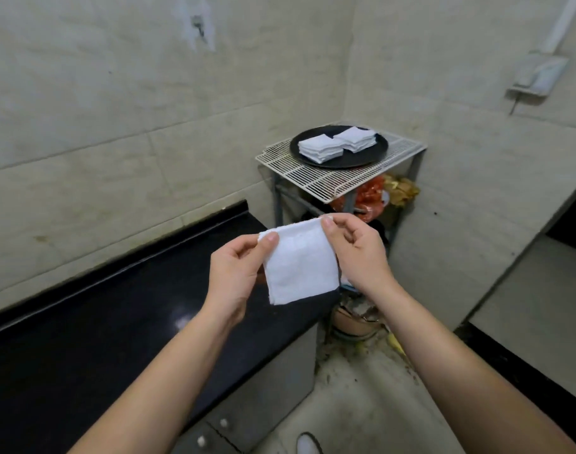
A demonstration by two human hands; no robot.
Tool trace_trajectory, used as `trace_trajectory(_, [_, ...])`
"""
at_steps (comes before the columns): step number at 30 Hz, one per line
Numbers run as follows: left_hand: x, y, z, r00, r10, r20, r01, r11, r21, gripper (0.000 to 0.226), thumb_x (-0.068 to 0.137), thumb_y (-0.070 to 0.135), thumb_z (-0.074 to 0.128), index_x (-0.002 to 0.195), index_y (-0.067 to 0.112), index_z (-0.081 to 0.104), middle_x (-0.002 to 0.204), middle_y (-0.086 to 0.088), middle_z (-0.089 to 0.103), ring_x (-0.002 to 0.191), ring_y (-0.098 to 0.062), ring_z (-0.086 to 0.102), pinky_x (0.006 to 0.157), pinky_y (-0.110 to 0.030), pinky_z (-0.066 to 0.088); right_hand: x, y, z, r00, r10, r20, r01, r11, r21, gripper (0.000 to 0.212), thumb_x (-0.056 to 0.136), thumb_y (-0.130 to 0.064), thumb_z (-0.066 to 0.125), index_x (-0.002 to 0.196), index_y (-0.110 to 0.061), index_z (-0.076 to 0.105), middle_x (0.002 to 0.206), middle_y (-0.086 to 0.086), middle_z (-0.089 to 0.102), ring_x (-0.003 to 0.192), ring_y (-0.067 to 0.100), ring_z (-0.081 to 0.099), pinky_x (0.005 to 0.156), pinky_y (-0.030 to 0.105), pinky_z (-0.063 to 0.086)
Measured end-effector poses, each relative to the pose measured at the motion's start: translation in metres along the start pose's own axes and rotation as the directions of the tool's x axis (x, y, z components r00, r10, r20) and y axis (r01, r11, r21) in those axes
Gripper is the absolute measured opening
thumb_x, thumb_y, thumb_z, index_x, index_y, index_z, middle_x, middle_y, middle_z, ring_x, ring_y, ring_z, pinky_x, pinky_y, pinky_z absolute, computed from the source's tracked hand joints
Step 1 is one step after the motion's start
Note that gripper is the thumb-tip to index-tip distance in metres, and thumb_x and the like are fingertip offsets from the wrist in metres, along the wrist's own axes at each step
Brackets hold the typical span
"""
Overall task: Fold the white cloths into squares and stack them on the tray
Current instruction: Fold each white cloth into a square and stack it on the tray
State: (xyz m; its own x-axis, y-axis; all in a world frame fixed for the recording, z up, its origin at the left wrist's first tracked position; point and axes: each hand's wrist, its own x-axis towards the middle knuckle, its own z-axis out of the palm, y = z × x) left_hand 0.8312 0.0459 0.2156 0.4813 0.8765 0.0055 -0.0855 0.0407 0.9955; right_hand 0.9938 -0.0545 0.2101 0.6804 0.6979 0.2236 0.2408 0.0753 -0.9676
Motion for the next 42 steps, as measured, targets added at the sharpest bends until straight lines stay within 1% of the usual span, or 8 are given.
trace_trajectory(4, [0.062, -0.014, 0.057, 1.000, -0.006, 0.024, 0.008, 0.998, -0.063, 0.018, 0.086, 0.025, 0.075, 0.095, 0.009, 0.075, 0.089, -0.007, 0.076, 0.078, -0.017, 0.069, 0.066, -0.035, 0.057, 0.063, 0.021, -0.037, 0.998, 0.055, 0.001, -0.055, 0.998, 0.009, 0.018, 0.098, -0.038, 0.060, 0.100, -0.025, 0.072, 0.091, 0.005, 0.075, 0.081, 0.014, 0.068, 0.071, 0.038, 0.055])
trace_trajectory(8, [0.148, -0.004, 0.121, 0.999, -0.019, 0.028, 0.022, 0.996, -0.086, 0.017, 0.085, 0.024, 0.076, 0.091, 0.008, 0.074, 0.077, -0.002, 0.074, 0.068, -0.013, 0.066, 0.056, -0.027, 0.052, 0.151, 0.025, -0.078, 0.977, 0.187, 0.106, -0.194, 0.980, 0.054, 0.028, 0.100, -0.041, 0.054, 0.110, -0.022, 0.072, 0.079, -0.010, 0.072, 0.068, 0.006, 0.065, 0.057, 0.024, 0.051])
trace_trajectory(14, [0.235, 0.016, 0.181, 0.998, 0.007, 0.068, -0.002, 0.998, -0.063, 0.014, 0.085, 0.023, 0.077, 0.086, 0.009, 0.074, 0.074, -0.002, 0.073, 0.067, -0.013, 0.067, 0.056, -0.027, 0.051, 0.237, 0.031, -0.122, 0.951, 0.267, 0.158, -0.290, 0.946, 0.145, 0.023, 0.096, -0.001, 0.058, 0.103, -0.018, 0.073, 0.094, -0.004, 0.078, 0.084, 0.007, 0.073, 0.068, 0.019, 0.056])
trace_trajectory(20, [0.318, 0.002, 0.212, 0.991, 0.131, 0.021, -0.133, 0.977, 0.170, 0.023, 0.088, 0.033, 0.073, 0.081, 0.012, 0.073, 0.077, -0.019, 0.071, 0.064, -0.020, 0.062, 0.060, -0.035, 0.049, 0.333, 0.067, -0.135, 0.947, 0.275, 0.164, -0.270, 0.961, -0.053, 0.016, 0.095, -0.012, 0.063, 0.108, -0.014, 0.072, 0.098, -0.001, 0.077, 0.091, 0.017, 0.073, 0.081, 0.035, 0.062])
trace_trajectory(23, [0.368, -0.007, 0.235, 0.998, -0.005, -0.062, 0.015, 0.987, 0.162, 0.025, 0.091, 0.033, 0.070, 0.078, 0.012, 0.066, 0.069, -0.008, 0.070, 0.059, -0.019, 0.063, 0.050, -0.028, 0.048, 0.388, 0.089, -0.137, 0.943, 0.277, 0.186, -0.265, 0.960, -0.089, 0.015, 0.096, -0.020, 0.063, 0.108, -0.017, 0.071, 0.093, 0.000, 0.076, 0.083, 0.019, 0.071, 0.073, 0.031, 0.061])
trace_trajectory(30, [0.482, -0.015, 0.299, 0.921, -0.388, -0.025, 0.389, 0.921, 0.026, 0.012, 0.093, 0.015, 0.064, 0.100, 0.006, 0.065, 0.075, -0.007, 0.072, 0.060, -0.021, 0.069, 0.050, -0.029, 0.053, 0.528, 0.131, -0.151, 0.936, 0.320, 0.145, -0.313, 0.947, -0.068, 0.024, 0.095, -0.028, 0.064, 0.118, -0.020, 0.070, 0.111, -0.009, 0.069, 0.102, 0.009, 0.065, 0.086, 0.027, 0.055])
trace_trajectory(35, [0.544, -0.028, 0.342, 0.925, -0.375, -0.050, 0.379, 0.921, 0.092, 0.057, 0.082, 0.003, 0.064, 0.134, 0.000, 0.044, 0.112, -0.018, 0.065, 0.077, -0.026, 0.071, 0.061, -0.034, 0.058, 0.611, 0.159, -0.172, 0.906, 0.387, 0.171, -0.385, 0.922, -0.043, 0.032, 0.092, -0.014, 0.064, 0.124, -0.014, 0.068, 0.115, 0.004, 0.070, 0.103, 0.021, 0.068, 0.085, 0.035, 0.058])
trace_trajectory(42, [0.581, -0.055, 0.368, 0.920, -0.343, -0.188, 0.383, 0.888, 0.256, 0.071, 0.079, -0.009, 0.065, 0.143, 0.006, 0.039, 0.124, -0.015, 0.055, 0.094, -0.029, 0.066, 0.067, -0.036, 0.061, 0.656, 0.194, -0.185, 0.883, 0.394, 0.253, -0.388, 0.919, -0.079, 0.042, 0.090, -0.007, 0.066, 0.132, -0.010, 0.061, 0.109, 0.000, 0.070, 0.101, 0.018, 0.068, 0.093, 0.038, 0.056])
